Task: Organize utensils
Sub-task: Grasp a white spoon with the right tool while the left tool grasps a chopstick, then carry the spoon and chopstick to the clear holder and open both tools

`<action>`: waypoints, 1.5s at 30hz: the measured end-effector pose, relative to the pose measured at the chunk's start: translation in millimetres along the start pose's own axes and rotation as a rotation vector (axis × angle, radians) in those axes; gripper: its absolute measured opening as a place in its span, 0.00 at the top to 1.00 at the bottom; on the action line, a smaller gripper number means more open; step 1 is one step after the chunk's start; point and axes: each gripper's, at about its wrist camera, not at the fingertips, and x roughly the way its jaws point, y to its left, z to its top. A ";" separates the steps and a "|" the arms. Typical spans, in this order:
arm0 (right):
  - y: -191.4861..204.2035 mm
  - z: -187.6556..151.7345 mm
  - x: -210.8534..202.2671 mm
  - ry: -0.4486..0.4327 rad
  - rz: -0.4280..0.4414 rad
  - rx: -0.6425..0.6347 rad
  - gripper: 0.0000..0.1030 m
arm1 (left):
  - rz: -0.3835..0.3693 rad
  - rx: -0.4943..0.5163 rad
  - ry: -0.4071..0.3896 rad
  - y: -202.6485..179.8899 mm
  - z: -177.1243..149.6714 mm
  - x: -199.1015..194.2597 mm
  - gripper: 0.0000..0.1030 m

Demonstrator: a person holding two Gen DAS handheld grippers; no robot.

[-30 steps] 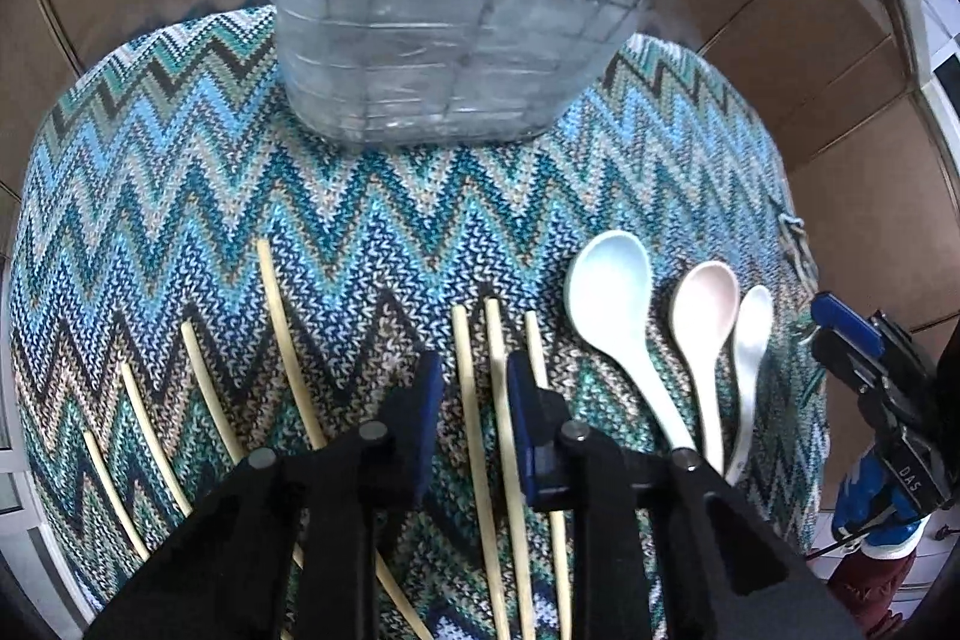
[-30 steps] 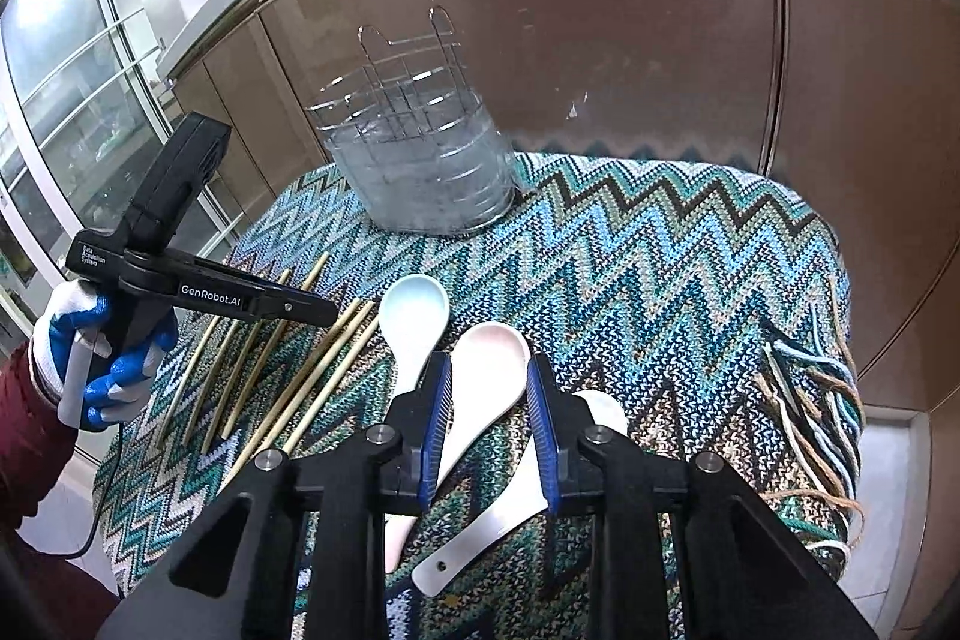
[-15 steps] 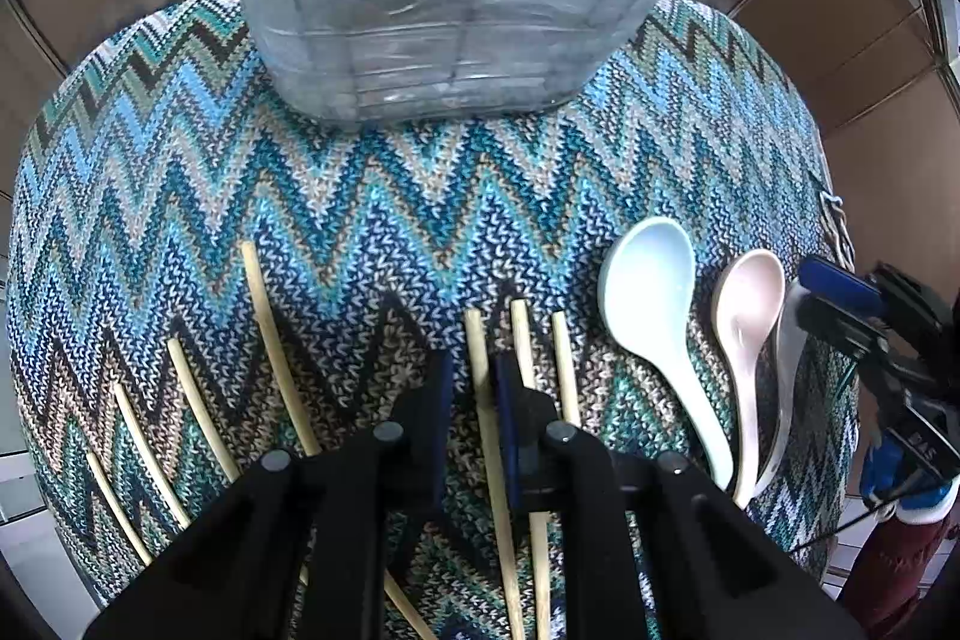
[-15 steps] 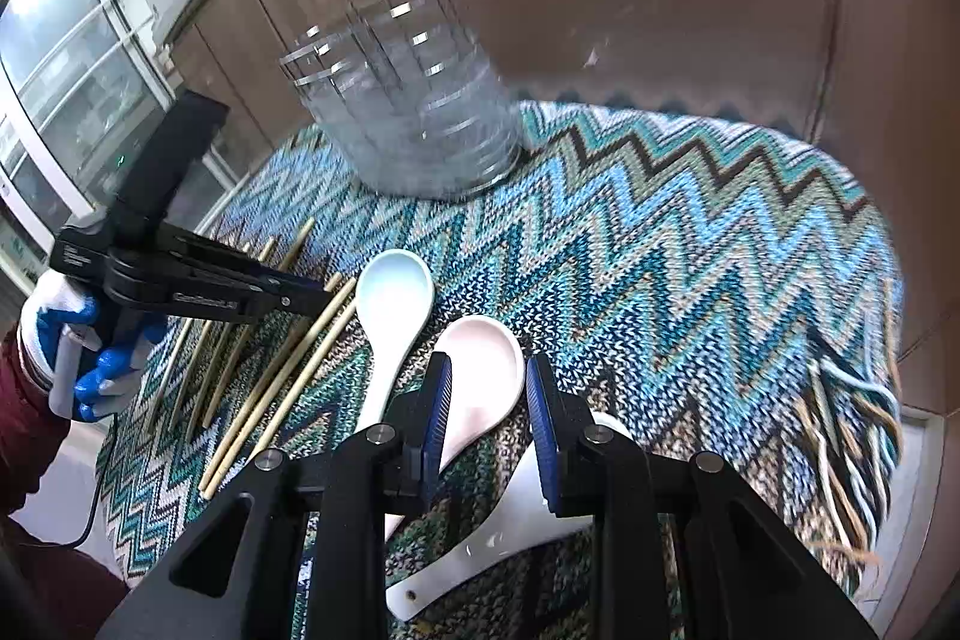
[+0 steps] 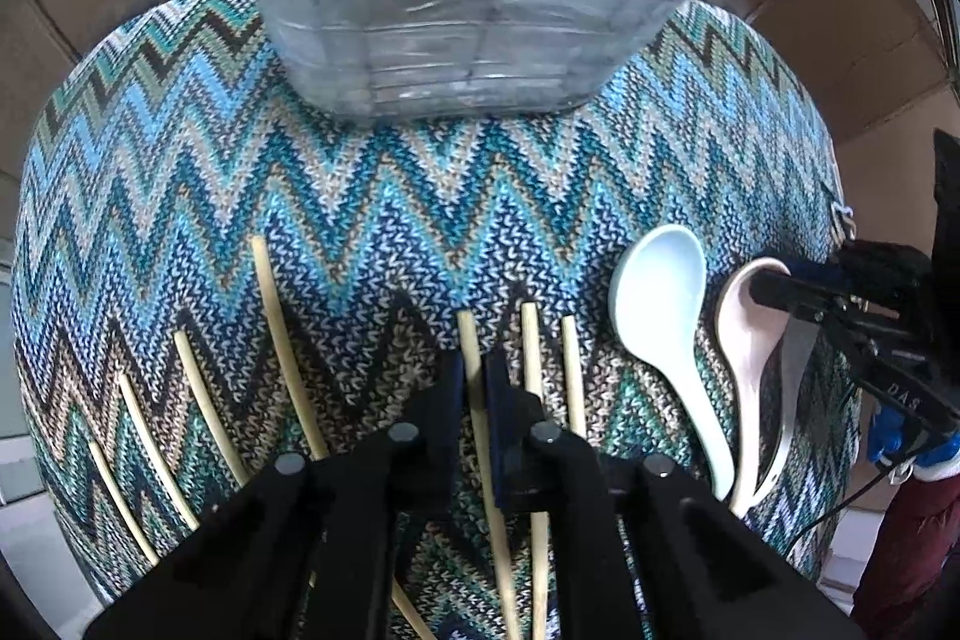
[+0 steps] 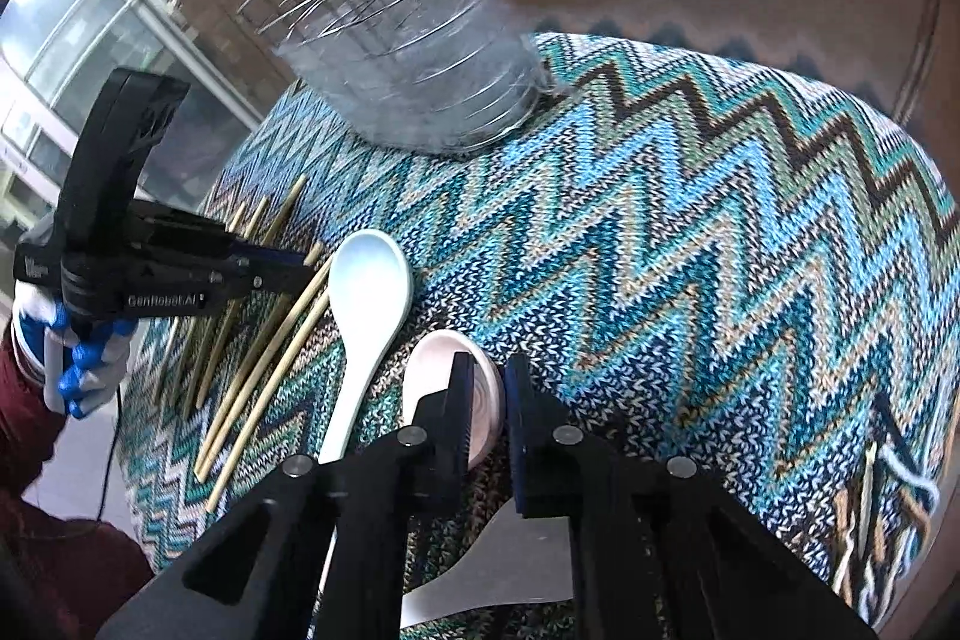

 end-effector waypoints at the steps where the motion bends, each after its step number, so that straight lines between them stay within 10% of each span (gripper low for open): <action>1: 4.0 -0.3 -2.9 -0.008 -0.014 -0.015 0.92 | -0.003 -0.009 -0.009 2.4 -2.5 -1.2 0.95; 23: 111.3 -14.4 -153.3 -0.385 -0.309 -0.158 0.92 | -0.111 -0.015 -0.684 -3.3 -75.4 -201.3 0.95; 32: 147.8 55.5 -192.2 -0.675 -0.452 -0.143 0.92 | -0.117 -0.154 -1.051 7.5 -28.1 -293.6 0.95; 45: 123.6 121.5 -113.6 -0.918 -0.711 -0.106 0.92 | 0.069 -0.337 -1.316 21.7 60.1 -248.4 0.95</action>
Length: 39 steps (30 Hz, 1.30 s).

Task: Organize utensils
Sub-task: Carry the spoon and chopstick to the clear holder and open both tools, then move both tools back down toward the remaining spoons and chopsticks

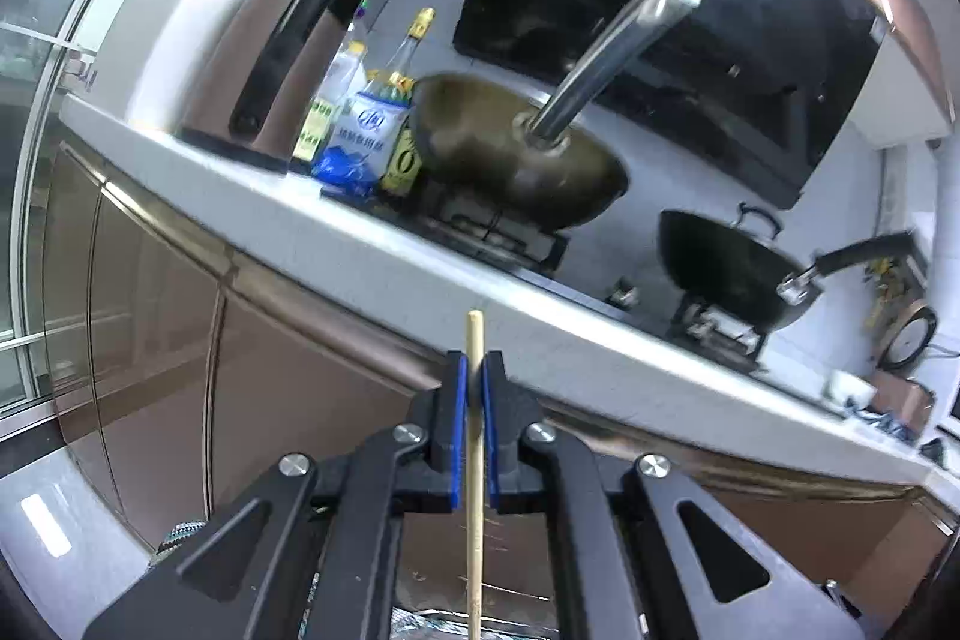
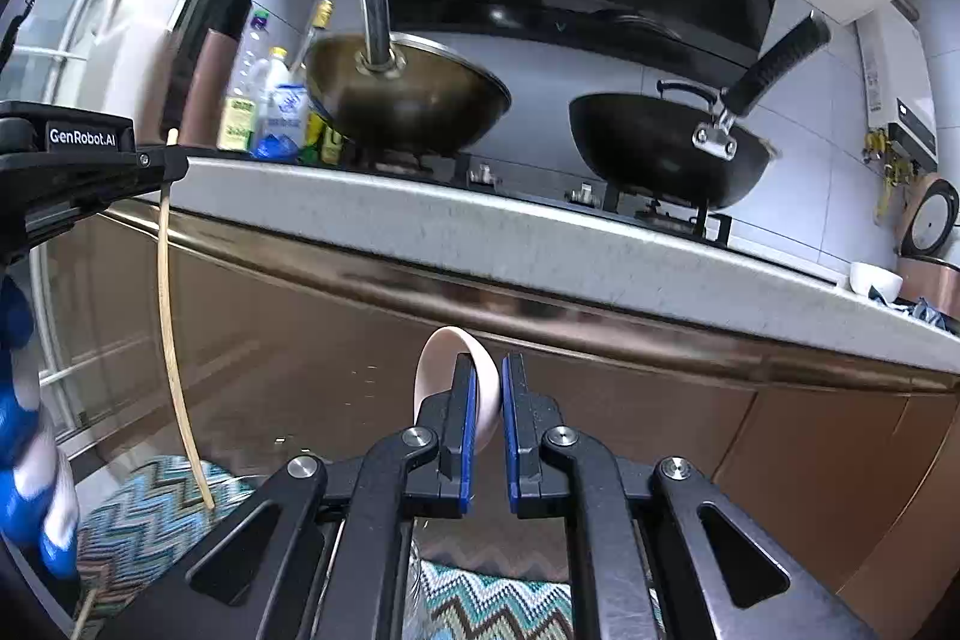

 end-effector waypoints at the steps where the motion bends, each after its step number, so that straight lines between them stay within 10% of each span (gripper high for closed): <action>1: 0.6 -5.8 4.8 -0.002 -0.008 0.001 0.92 | 0.011 0.004 0.007 2.7 -9.4 8.7 0.95; 7: 16.3 -44.1 22.5 0.004 0.010 0.013 0.92 | 0.038 0.045 0.027 11.8 -60.1 30.7 0.94; 14: 19.5 -50.6 2.3 -0.010 0.041 0.024 0.60 | 0.014 0.059 0.022 17.4 -64.1 0.9 0.71; 24: -26.6 -3.4 -93.5 -0.041 0.074 0.049 0.60 | -0.001 0.185 0.049 23.5 8.5 -104.1 0.70; 39: -89.0 -21.4 -204.6 0.065 0.085 0.081 0.60 | 0.014 0.243 0.301 83.5 13.3 -193.8 0.70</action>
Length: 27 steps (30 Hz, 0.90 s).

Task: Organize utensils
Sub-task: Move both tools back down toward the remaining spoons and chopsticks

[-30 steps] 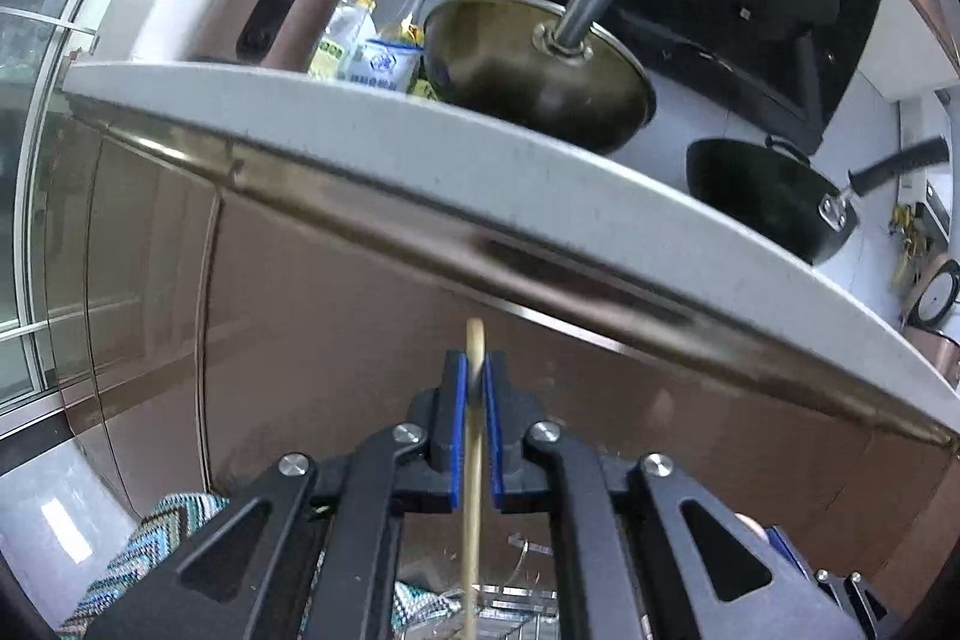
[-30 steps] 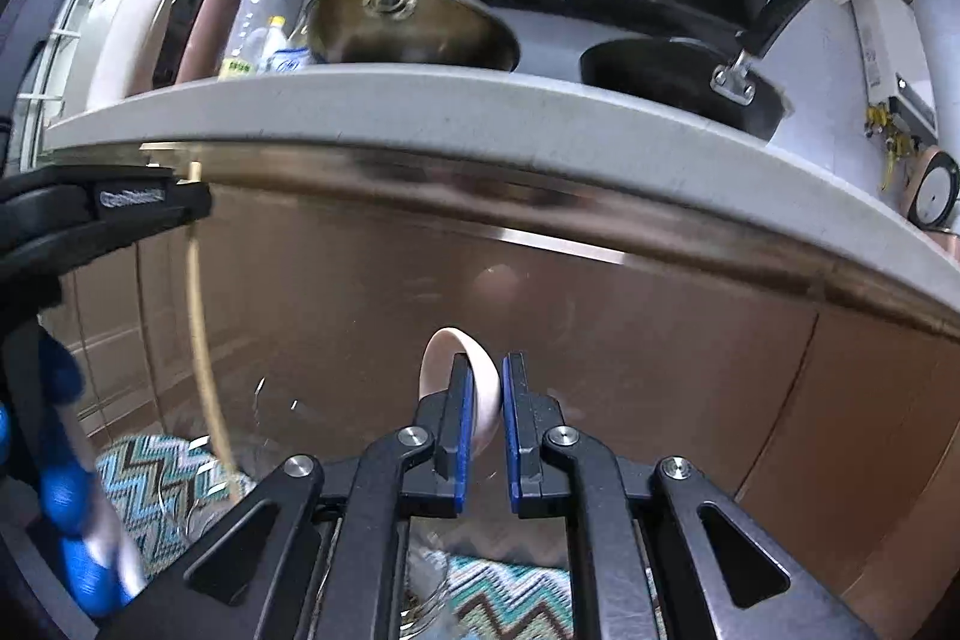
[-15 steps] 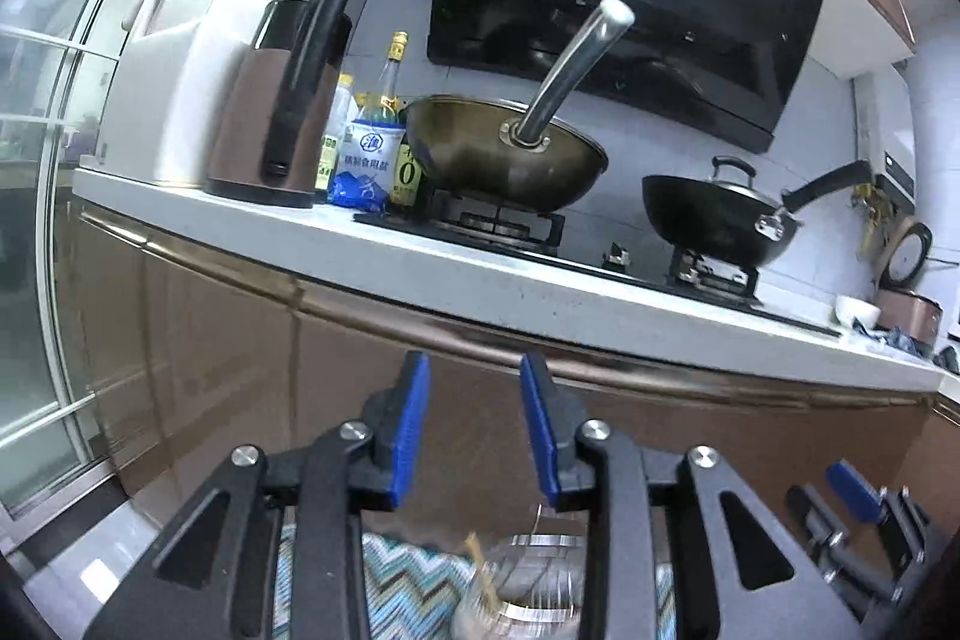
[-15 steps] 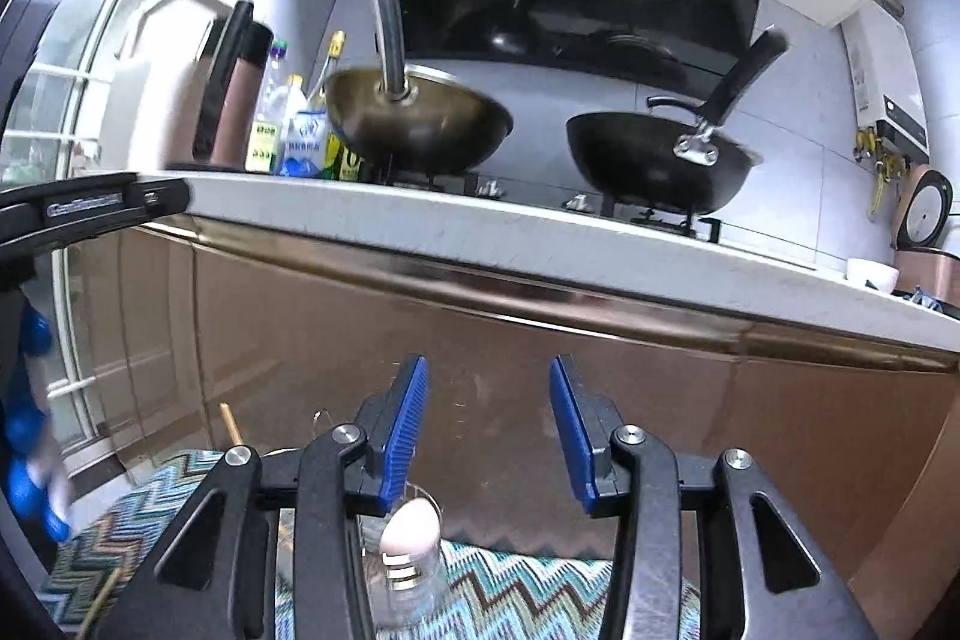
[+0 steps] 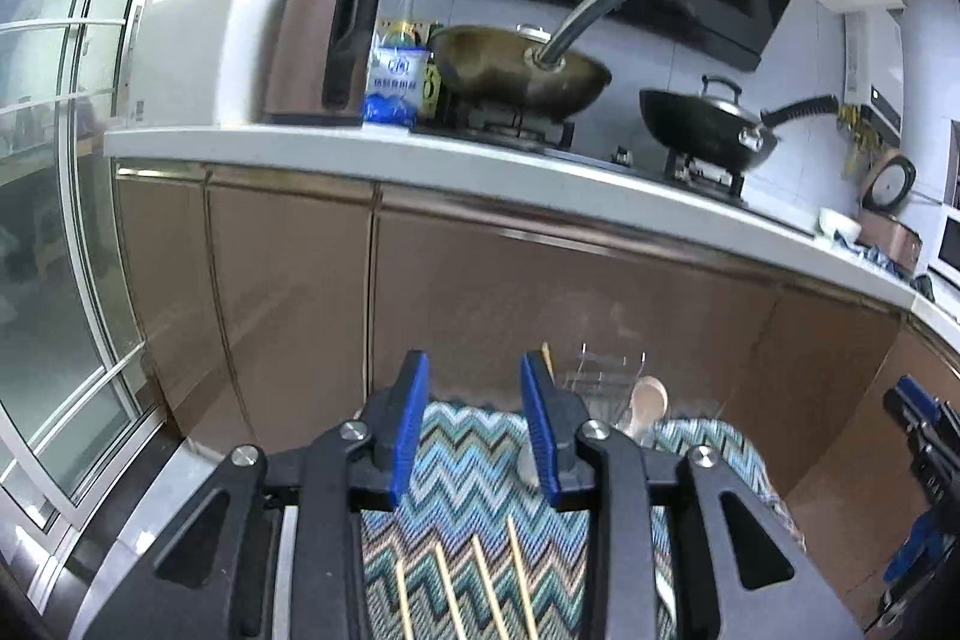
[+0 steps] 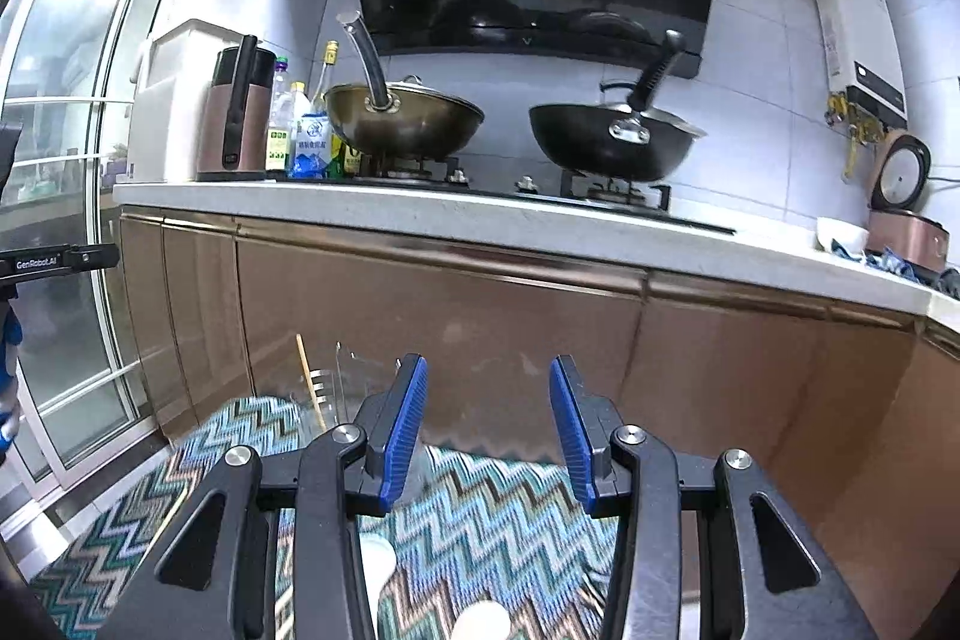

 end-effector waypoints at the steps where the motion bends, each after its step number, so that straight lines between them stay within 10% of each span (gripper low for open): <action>1: -2.9 -2.6 -2.9 0.010 -0.003 0.007 0.60 | -0.002 -0.001 0.014 2.2 -2.9 -1.2 0.70; 27: -44.0 -74.4 -12.2 0.234 0.050 0.164 0.60 | -0.091 0.059 0.330 -8.4 -65.4 25.5 0.70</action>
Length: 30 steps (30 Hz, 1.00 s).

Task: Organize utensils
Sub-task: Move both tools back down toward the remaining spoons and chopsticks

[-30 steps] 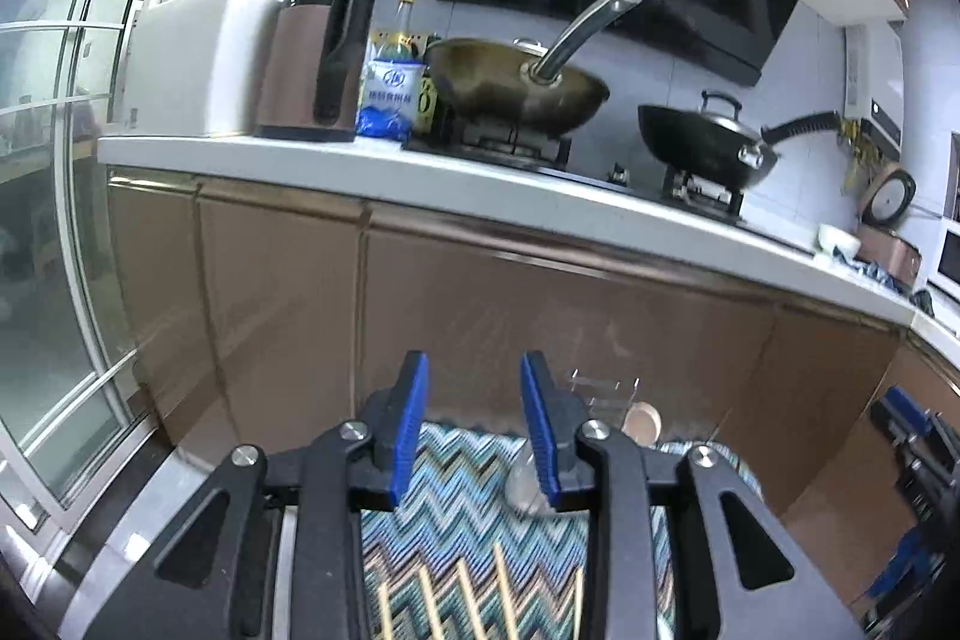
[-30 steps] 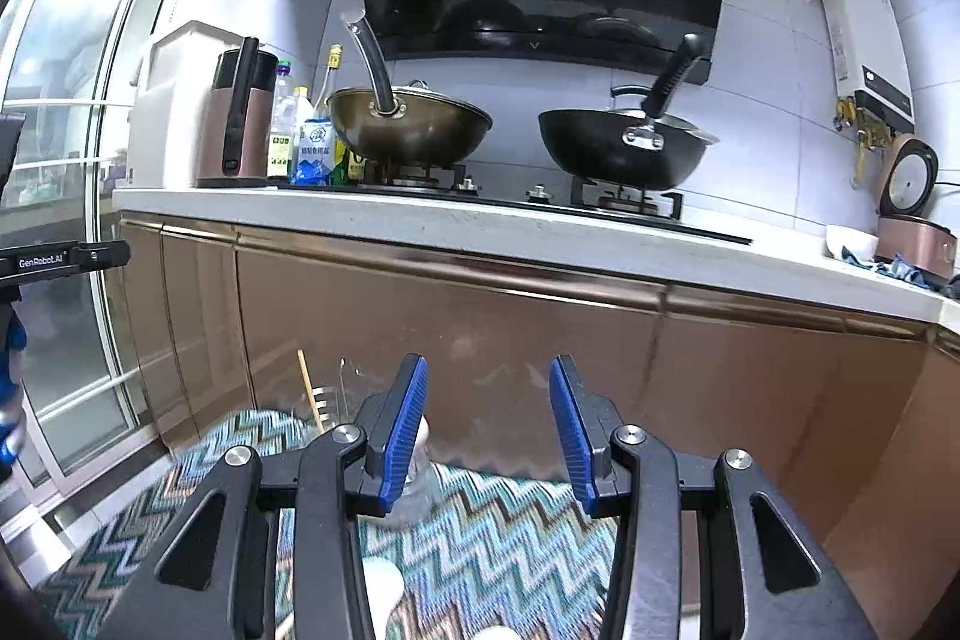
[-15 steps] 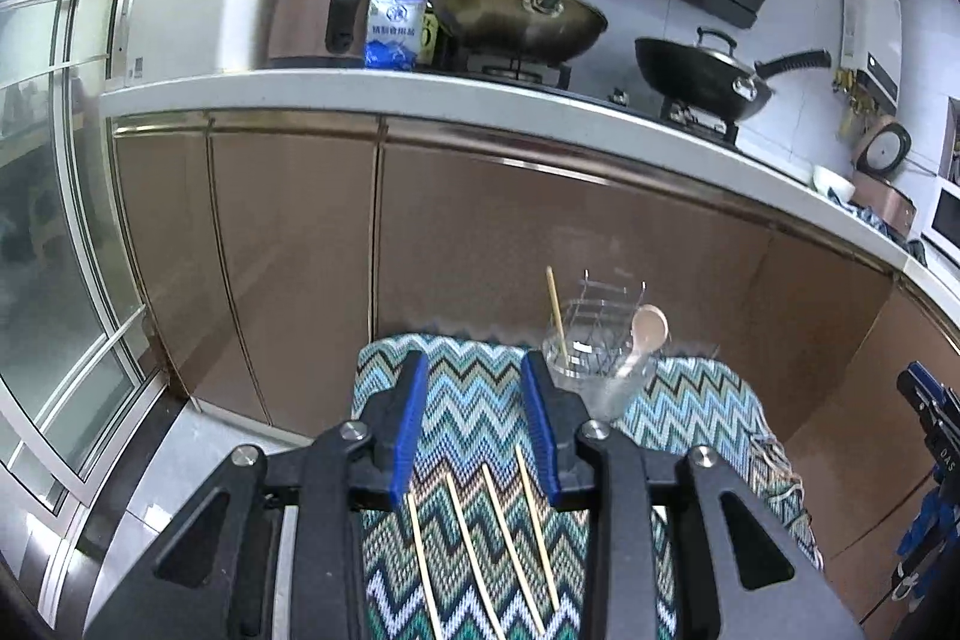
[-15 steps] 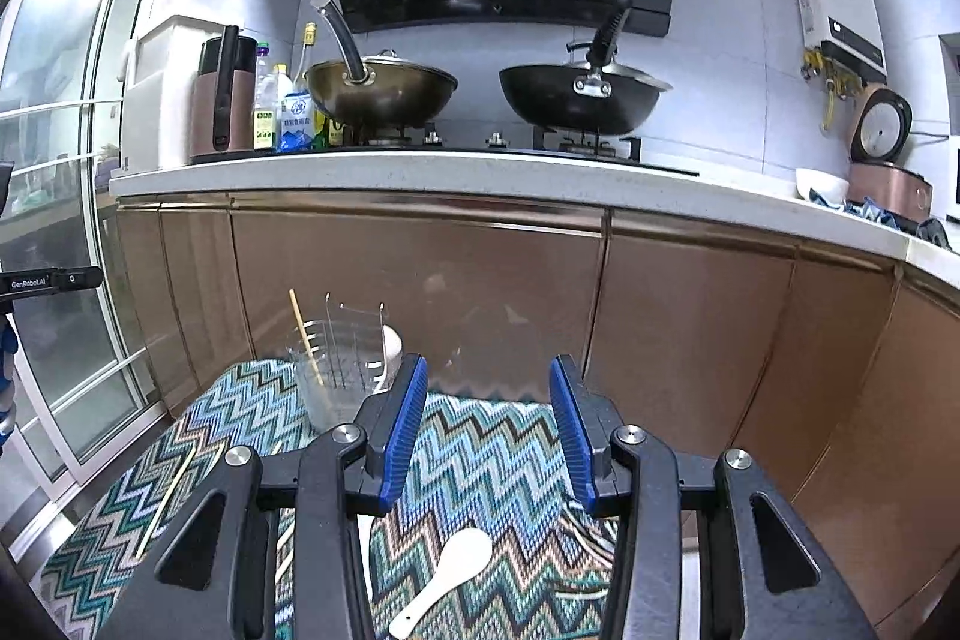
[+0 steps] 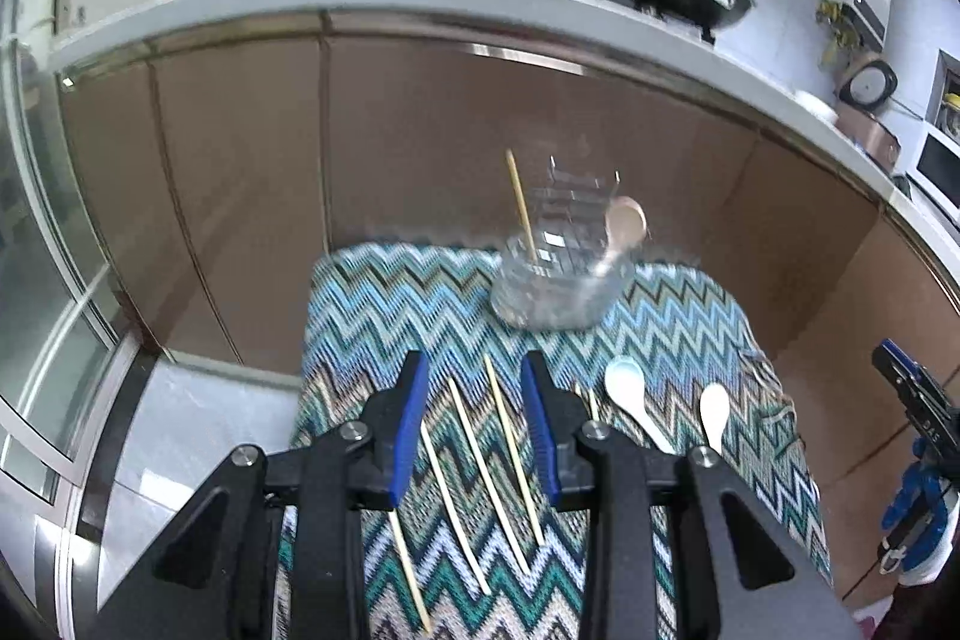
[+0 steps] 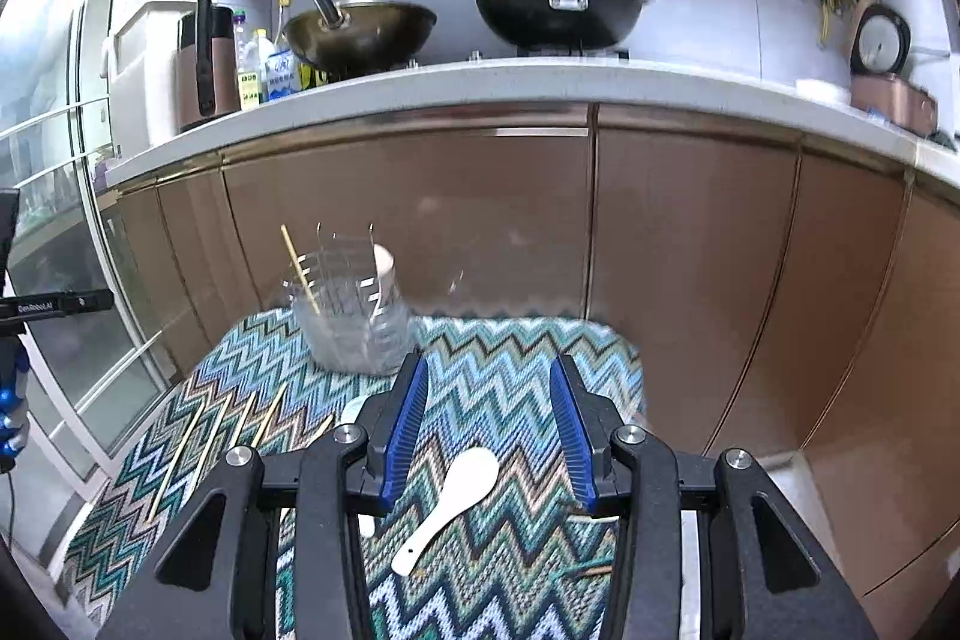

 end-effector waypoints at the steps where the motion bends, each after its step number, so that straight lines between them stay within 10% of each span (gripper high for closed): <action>1: -2.3 -3.4 3.8 0.015 0.008 0.011 0.60 | -0.004 0.003 0.019 -0.9 -1.8 4.7 0.70; 30: -18.9 -64.9 104.4 0.289 0.130 0.033 0.60 | -0.139 0.076 0.511 -77.9 -33.3 195.4 0.71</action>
